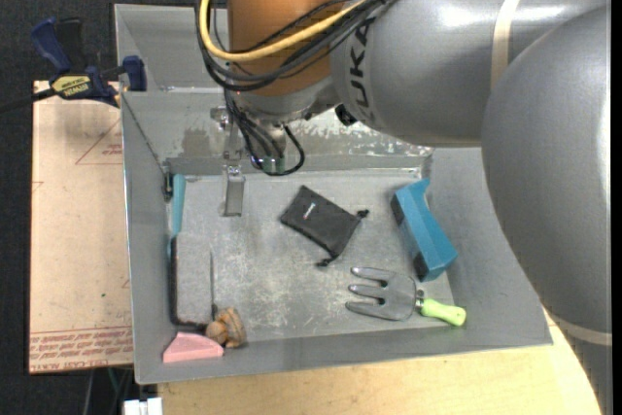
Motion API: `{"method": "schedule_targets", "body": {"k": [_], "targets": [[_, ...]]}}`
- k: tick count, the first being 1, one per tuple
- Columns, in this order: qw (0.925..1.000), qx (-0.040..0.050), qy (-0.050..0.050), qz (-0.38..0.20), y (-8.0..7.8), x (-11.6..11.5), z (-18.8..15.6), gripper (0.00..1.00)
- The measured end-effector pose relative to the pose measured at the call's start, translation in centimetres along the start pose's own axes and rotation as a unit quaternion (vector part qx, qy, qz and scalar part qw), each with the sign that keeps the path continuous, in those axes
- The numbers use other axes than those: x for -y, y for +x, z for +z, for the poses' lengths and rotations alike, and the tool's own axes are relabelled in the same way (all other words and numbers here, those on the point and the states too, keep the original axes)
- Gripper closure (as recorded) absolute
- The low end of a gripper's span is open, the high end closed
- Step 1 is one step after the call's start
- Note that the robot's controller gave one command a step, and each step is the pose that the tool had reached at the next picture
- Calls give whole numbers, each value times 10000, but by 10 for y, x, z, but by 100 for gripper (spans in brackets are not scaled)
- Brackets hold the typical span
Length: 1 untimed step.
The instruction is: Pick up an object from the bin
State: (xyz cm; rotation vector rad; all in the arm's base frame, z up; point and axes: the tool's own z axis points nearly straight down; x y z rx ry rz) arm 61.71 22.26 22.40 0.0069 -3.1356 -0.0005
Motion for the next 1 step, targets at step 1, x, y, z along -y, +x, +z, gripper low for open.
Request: {"method": "schedule_targets", "body": {"k": [1], "targets": [[10000,37,-7,15,-2,1,-5,0]]}}
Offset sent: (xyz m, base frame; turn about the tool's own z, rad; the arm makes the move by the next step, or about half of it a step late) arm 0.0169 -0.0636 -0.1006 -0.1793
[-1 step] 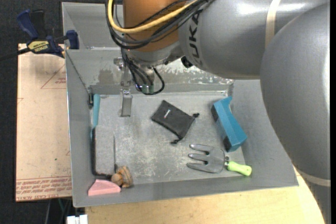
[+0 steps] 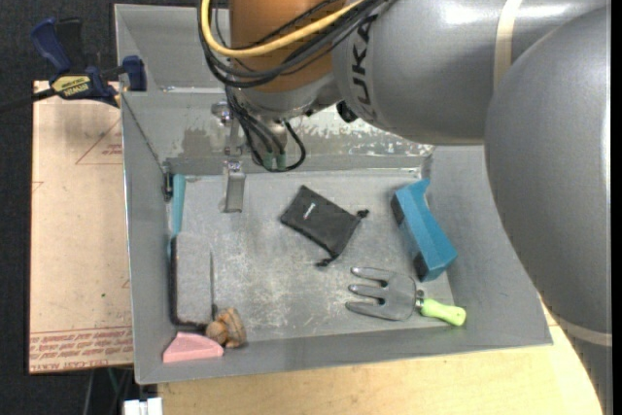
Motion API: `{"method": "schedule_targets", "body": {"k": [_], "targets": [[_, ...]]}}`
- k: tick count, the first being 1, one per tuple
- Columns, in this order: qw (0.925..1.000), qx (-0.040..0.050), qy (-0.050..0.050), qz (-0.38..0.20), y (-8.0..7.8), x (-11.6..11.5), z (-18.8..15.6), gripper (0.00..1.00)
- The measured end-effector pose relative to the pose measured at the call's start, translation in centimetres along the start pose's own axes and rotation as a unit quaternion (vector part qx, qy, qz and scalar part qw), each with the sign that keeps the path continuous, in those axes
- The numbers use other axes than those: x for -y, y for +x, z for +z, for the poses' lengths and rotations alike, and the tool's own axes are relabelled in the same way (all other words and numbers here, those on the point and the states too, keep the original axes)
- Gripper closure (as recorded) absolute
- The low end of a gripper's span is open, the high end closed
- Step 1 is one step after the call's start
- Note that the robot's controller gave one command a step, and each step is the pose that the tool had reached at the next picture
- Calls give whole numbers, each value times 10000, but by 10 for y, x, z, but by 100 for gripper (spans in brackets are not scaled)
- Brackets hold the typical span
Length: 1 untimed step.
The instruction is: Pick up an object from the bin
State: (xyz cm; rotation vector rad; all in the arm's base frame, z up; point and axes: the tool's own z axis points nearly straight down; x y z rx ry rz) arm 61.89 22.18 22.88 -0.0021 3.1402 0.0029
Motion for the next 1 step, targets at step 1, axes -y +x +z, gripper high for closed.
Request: {"method": "schedule_targets", "body": {"k": [1], "targets": [[9993,27,-11,-378,-7,23,40,0]]}}
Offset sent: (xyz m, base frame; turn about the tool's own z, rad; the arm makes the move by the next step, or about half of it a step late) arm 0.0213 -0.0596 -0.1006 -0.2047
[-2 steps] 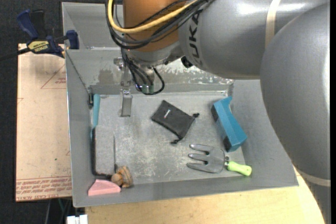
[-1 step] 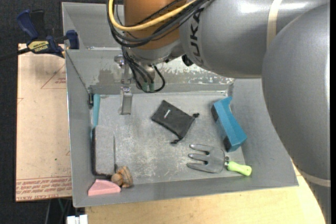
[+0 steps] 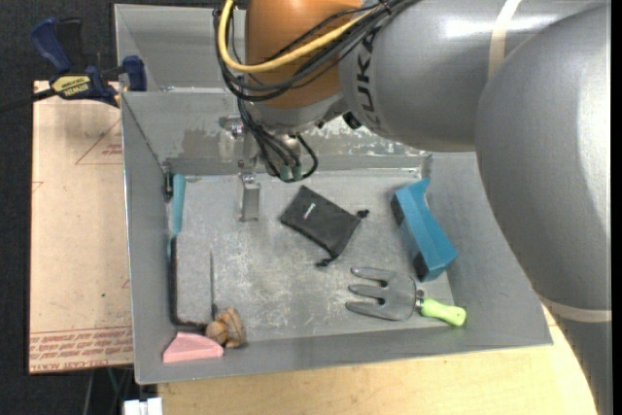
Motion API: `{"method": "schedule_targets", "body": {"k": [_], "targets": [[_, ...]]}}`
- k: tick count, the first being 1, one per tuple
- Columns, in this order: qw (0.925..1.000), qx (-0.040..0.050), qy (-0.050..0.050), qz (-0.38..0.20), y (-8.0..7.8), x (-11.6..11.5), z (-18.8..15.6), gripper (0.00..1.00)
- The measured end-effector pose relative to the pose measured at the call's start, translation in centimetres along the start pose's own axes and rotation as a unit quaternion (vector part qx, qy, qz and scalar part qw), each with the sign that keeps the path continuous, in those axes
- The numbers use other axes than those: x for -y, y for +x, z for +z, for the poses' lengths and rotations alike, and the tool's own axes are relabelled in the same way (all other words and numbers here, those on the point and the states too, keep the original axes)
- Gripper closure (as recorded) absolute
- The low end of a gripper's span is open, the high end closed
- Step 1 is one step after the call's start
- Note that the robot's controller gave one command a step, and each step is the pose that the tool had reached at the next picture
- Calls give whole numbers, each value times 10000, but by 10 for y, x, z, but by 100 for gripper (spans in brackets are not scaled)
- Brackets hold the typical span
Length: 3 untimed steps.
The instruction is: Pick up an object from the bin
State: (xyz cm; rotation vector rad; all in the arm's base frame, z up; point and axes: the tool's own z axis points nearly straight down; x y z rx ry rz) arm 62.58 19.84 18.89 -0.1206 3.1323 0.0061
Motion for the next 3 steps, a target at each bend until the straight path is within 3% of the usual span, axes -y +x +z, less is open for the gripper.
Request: {"method": "schedule_targets", "body": {"k": [1,2,3], "targets": [[9979,28,-12,-642,-11,36,60,0],[9941,-20,-6,-1085,3,60,9,0],[9970,6,-7,-778,24,104,9,0]]}}
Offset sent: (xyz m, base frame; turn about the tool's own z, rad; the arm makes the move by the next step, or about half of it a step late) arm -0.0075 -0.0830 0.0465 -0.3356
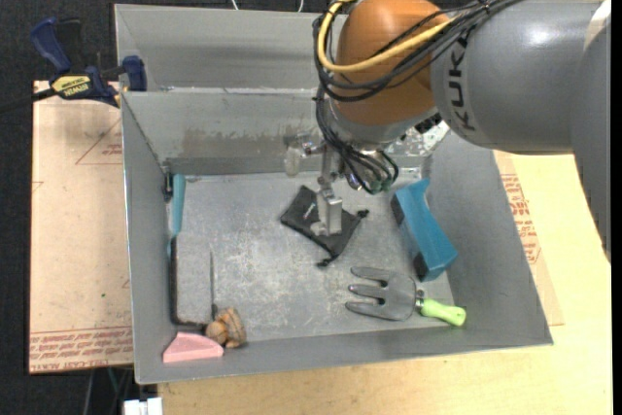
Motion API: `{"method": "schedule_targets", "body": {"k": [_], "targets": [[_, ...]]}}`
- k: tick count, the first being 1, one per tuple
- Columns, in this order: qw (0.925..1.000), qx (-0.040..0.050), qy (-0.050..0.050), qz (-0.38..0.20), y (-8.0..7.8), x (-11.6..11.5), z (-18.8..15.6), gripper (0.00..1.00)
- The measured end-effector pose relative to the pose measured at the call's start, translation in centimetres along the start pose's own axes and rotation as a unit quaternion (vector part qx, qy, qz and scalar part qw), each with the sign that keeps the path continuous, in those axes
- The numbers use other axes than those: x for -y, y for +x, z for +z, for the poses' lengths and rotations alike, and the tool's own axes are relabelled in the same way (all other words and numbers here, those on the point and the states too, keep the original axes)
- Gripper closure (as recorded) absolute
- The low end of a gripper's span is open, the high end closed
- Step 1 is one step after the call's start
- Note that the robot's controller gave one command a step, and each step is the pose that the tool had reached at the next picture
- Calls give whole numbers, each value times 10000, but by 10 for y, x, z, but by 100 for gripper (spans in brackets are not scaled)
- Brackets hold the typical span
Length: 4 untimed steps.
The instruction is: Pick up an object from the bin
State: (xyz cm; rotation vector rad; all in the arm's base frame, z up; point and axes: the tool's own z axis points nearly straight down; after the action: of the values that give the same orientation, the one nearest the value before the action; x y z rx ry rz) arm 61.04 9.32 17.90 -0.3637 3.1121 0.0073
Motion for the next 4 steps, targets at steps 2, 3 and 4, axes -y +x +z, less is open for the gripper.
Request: {"method": "schedule_targets", "body": {"k": [2,3,4], "targets": [[9995,-50,-17,303,37,85,62,0],[9991,49,-5,416,27,73,77,0],[9995,25,-15,300,16,79,96,0]]}}
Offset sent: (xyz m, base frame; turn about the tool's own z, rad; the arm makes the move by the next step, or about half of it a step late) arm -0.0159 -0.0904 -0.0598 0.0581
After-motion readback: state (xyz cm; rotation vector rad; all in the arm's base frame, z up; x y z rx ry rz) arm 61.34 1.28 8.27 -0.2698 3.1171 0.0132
